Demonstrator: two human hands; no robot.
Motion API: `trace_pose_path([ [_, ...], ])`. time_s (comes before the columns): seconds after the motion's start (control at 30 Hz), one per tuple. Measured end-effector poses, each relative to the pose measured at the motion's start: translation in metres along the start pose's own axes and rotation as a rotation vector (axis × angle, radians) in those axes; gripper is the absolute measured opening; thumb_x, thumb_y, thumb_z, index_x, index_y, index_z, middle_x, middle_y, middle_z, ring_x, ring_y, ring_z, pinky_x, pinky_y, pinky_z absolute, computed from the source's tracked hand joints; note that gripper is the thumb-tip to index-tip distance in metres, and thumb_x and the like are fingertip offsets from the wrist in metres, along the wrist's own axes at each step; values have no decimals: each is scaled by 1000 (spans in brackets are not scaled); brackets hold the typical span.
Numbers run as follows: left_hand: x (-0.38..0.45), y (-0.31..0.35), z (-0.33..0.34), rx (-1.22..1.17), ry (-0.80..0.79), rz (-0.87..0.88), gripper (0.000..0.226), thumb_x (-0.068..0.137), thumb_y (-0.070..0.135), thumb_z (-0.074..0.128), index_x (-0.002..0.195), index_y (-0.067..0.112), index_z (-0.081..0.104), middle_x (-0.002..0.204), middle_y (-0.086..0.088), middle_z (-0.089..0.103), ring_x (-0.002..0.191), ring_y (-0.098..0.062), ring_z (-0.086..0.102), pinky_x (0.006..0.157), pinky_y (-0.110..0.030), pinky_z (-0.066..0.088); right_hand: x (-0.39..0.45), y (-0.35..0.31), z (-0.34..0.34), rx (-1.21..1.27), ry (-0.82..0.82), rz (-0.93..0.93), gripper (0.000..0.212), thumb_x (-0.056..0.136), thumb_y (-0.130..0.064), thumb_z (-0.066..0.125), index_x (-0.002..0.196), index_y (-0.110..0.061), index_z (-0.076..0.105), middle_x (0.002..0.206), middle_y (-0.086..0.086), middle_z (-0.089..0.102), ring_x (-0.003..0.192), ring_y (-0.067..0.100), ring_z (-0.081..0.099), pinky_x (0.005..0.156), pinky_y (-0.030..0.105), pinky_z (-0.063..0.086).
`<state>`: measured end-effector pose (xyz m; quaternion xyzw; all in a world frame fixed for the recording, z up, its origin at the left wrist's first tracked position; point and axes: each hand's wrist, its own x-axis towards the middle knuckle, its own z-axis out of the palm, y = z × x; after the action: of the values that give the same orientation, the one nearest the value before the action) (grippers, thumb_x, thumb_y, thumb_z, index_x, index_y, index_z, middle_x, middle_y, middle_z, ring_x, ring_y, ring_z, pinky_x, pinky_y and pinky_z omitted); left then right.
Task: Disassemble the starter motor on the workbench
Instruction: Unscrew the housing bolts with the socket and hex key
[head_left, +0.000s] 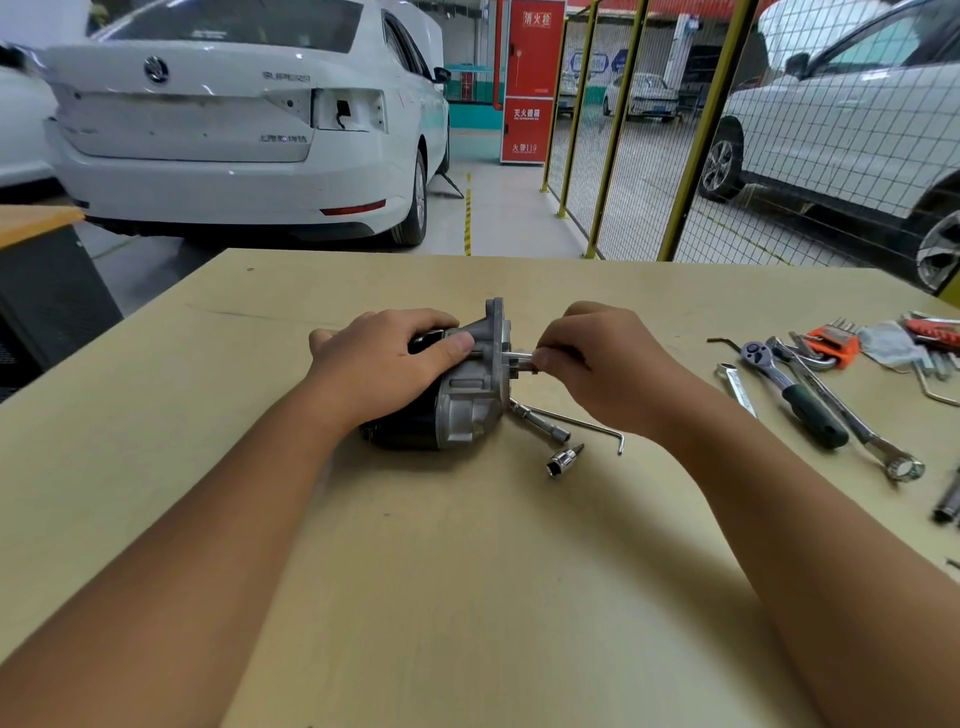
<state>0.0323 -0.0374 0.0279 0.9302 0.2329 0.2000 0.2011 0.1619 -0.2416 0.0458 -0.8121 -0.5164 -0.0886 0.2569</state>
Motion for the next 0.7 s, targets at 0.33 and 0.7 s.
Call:
trace_pose_path([
  [0.33, -2, 0, 0, 4, 4, -1, 70, 67, 91, 37, 126, 60, 58, 130, 26, 63, 127, -15, 54, 91, -40, 21, -2, -7, -2, -77, 107, 22, 10, 85, -32, 77, 84, -27, 69, 85, -11, 63, 79, 17, 58, 75, 41, 52],
  [0.7, -1, 0, 0, -17, 5, -7, 65, 73, 88, 32, 126, 60, 59, 127, 25, 65, 126, -14, 53, 91, -41, 21, 1, 0, -5, -52, 20, 1, 14, 94, -21, 67, 92, -11, 77, 89, 2, 62, 85, 23, 59, 76, 33, 44],
])
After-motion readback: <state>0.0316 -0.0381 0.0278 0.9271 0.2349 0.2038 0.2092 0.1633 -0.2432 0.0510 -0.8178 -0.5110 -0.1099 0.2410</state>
